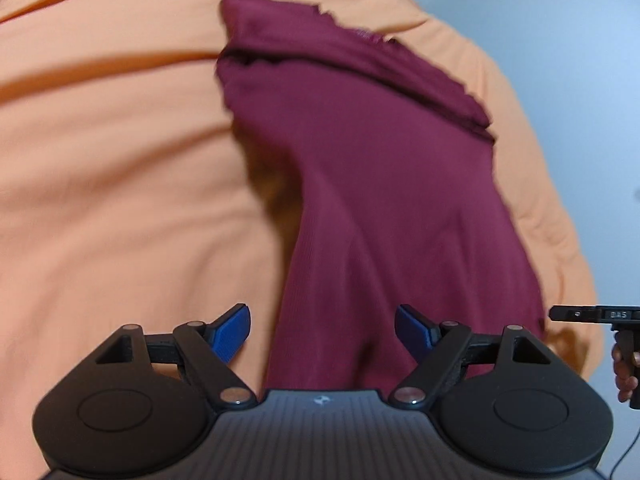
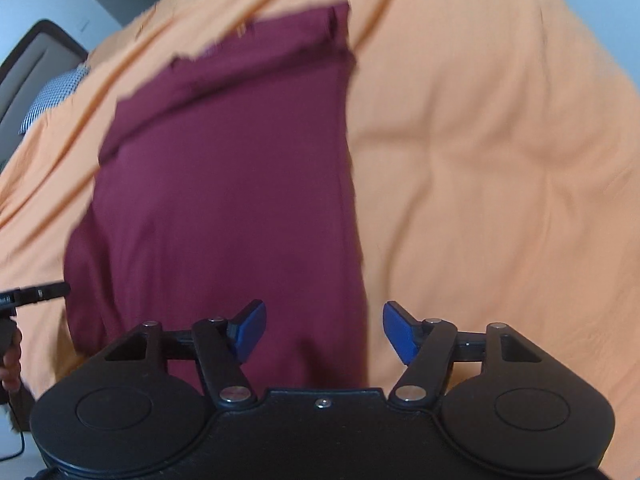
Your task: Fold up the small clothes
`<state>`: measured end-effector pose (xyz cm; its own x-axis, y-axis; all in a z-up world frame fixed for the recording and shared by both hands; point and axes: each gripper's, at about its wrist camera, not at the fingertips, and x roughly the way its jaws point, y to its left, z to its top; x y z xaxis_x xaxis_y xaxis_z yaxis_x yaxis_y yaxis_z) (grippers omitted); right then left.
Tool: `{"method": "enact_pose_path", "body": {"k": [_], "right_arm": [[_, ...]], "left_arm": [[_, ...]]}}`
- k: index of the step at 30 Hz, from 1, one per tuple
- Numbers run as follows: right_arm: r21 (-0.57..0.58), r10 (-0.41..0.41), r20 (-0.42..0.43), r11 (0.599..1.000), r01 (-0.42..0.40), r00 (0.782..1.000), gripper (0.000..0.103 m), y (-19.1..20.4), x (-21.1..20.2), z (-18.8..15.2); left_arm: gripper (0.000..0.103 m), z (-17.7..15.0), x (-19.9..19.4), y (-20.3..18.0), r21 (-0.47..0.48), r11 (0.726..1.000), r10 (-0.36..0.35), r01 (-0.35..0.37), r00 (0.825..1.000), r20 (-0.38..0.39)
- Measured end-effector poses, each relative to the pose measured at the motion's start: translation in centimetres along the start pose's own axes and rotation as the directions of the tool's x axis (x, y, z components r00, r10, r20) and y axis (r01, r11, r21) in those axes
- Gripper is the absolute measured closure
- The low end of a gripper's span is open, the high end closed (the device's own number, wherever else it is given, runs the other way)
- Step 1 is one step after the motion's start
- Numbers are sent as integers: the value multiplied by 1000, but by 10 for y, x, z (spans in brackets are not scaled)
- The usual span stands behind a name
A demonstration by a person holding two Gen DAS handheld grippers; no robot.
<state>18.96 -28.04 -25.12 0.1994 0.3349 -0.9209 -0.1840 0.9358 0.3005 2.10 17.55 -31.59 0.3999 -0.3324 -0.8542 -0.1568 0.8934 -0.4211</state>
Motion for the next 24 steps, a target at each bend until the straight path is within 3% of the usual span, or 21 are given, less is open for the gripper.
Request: {"method": "enact_pose_path", "body": {"k": [4,5,7,8,9,14,19,22,24], "right_arm": [[38,68,-55,997,-66,996,43,-19,23,-23],[55,87,-66,995,-84,994,46,-22,28,-26],[97,125,-67,988,-118,990,61,-29,35,-32],[117,156,-67,982,-148,985,83,-31,36,-33],[128,189,-72,975,-179,979,95,-33,37,-33],[17,238,-48,971,-238,970,97,-22,8,-23],[22,385,2,923,-385,923,98,-32,-43,-12],[59,352,-47,935,-349,935,98,-41,-42,-16],[42,273,-126,962,-270,954,98,-42,-22,-21]], "left_arm": [[20,-23,10,-7,-5,999,46,-46,999,-27],[26,-27,11,-10,1,998,60,-60,998,-21],[63,-32,11,-16,9,996,86,-86,996,-23],[97,-32,11,-17,-2,995,96,-96,995,-33],[96,-32,7,-18,-31,996,85,-86,996,-27],[97,-39,-38,-27,-117,993,21,-13,998,60],[98,-61,-59,-16,-225,974,26,-20,999,27],[98,-73,-41,-4,-247,962,106,-114,993,-44],[98,-74,-33,-8,-213,964,151,-161,987,-63]]}}
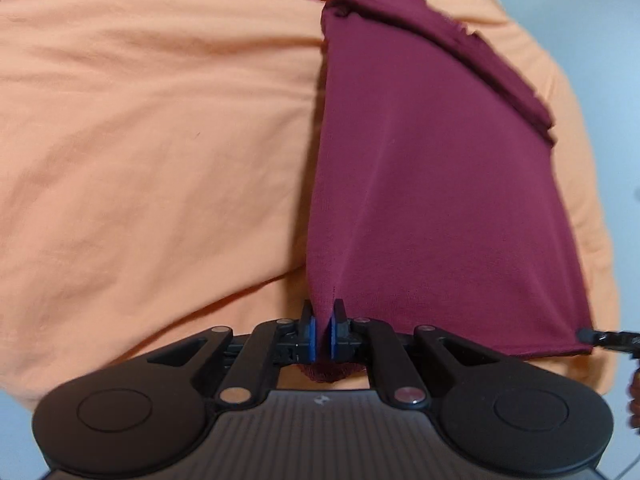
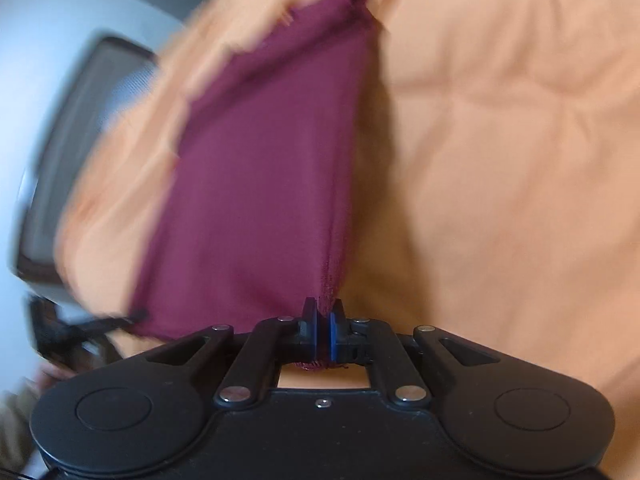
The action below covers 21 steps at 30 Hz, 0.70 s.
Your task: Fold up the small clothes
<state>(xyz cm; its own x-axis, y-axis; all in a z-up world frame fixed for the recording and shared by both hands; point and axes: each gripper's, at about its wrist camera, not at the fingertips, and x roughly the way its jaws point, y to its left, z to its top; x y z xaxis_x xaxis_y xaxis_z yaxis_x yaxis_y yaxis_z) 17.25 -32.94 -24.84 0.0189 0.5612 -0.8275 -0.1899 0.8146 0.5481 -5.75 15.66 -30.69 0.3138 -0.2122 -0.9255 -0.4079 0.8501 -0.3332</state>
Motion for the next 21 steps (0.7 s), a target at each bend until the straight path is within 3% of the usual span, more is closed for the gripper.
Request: {"method": "enact_pose_path", "body": {"k": [2,5,7,9,11,14,16,17,18,21], "right_arm": [[13,-33,-39,999,34,999,98,-5,13,-5],[3,-2,31,1000,2,1000,98,7,3,-7],[-61,-90,34,994,91,995,93,12,9,-9],[-126,-168,37,977,171,985,69,18,15,-13],[-197,-214,94,953,229,972,62,27,8,-18],[-237,-178,198,945,224,964,44,38,-14,-23],[-279,-173,231,931,235,958,44,46,-21,-25],[-310,-172,240,919,244,955,44,50,-22,-26],[-340,-172,249,906,252,953,44,54,-24,-28],[-390,-149,258,888,244,955,42,67,-25,-32]], "left_arm": [[98,0,0,-13,93,994,55,-56,998,22],[87,-7,13,-27,156,984,78,-83,996,40],[78,-11,16,-28,158,981,109,-114,993,41],[62,-11,9,-28,128,986,99,-104,994,48],[49,-16,-6,-23,120,989,78,-88,993,87],[44,-22,-26,-31,226,964,108,-140,983,148],[44,-28,-32,-46,381,901,142,-207,971,192],[43,-35,-33,-57,484,840,154,-246,963,221],[41,-43,-31,-68,582,764,159,-278,956,248],[39,-68,-16,-95,806,500,154,-317,948,278]]}}
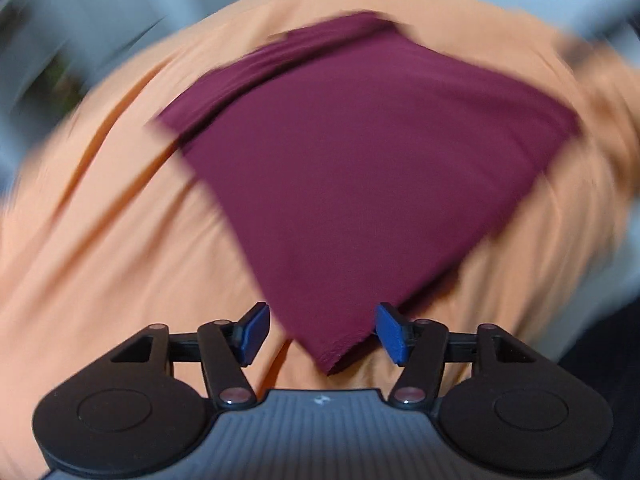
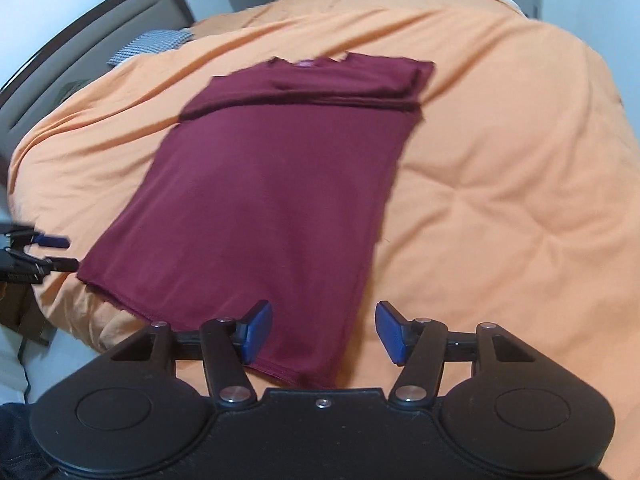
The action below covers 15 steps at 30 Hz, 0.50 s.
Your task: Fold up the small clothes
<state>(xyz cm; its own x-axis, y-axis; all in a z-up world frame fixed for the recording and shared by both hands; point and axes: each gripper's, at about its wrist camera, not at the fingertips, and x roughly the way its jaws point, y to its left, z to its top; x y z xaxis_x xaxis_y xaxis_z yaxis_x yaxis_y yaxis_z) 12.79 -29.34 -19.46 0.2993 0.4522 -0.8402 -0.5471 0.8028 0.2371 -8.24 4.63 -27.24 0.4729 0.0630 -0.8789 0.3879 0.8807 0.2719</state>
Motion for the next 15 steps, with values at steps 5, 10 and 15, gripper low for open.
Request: {"method": "enact_pose_path", "body": {"k": [5,10,15], "right_arm": [[-4,18,8,1000,-18,1000,42,10,3,9],[-15,12,3,1000,-12,1000,41,18,1,14],[-20,-11,-11,1000,10,1000,41,17,-4,12]], "left_arm": [[43,3,21,-37,288,957,-39,40,999,-10],[45,2,47,-50,425,904,-23,33,999,-29],[59,2,52,-48,470,880,-67,72,997,-28]]}}
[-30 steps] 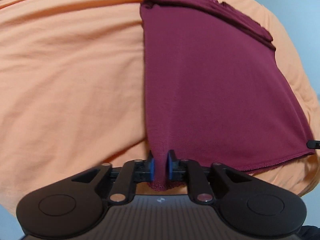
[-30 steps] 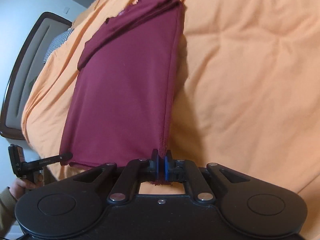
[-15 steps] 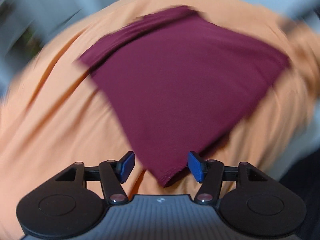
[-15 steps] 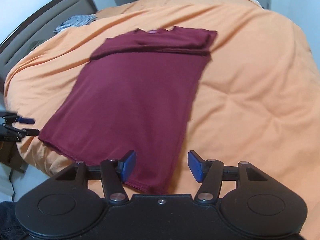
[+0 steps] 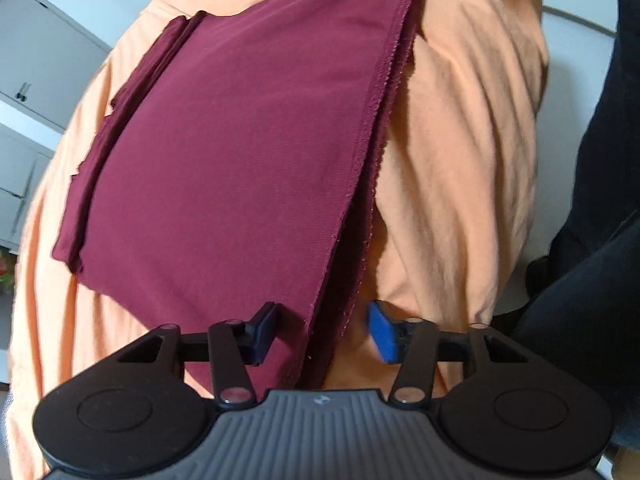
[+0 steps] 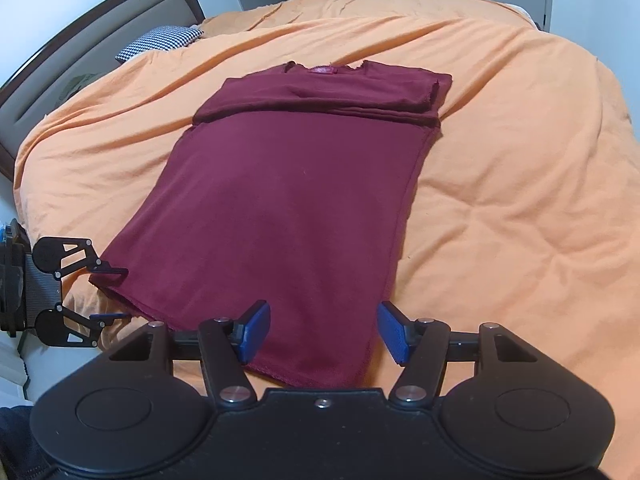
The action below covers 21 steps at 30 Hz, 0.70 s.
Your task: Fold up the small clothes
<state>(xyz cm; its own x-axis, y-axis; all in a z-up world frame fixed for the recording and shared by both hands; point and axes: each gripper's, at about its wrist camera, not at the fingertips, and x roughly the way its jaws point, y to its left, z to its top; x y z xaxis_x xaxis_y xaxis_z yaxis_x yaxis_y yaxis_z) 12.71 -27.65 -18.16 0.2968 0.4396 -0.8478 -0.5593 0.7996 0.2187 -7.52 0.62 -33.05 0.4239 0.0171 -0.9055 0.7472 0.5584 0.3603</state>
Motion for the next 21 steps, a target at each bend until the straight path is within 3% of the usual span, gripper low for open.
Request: {"method": "enact_pose_path", "body": {"k": [5,8,11,13,19,21], "right_arm": [[-45,-21,-11,999,20,1000,40,0,-3,-4],[-115,-22,-17,993,19,1000,39,7,-1,-7],[-206,-24,-28,978,18,999,38,17,4,-10],[-269,-19,-35,963,9,999,38,25,8,-13],[-482,-17,-64,876,-16,998,37,56,26,-29],[-543,-35,-67,840,-7,997,37,63,36,-33]], "left_arm": [[90,-3,-5,37,-138,988,-71,75,997,32],[93,-4,-11,61,-221,966,-122,134,990,64],[94,-8,-15,86,-347,914,-184,211,977,109],[94,-12,-18,106,-453,854,-211,255,966,147],[95,-30,-12,169,-728,566,-269,387,921,281],[95,-34,-8,183,-764,502,-272,405,912,305]]}}
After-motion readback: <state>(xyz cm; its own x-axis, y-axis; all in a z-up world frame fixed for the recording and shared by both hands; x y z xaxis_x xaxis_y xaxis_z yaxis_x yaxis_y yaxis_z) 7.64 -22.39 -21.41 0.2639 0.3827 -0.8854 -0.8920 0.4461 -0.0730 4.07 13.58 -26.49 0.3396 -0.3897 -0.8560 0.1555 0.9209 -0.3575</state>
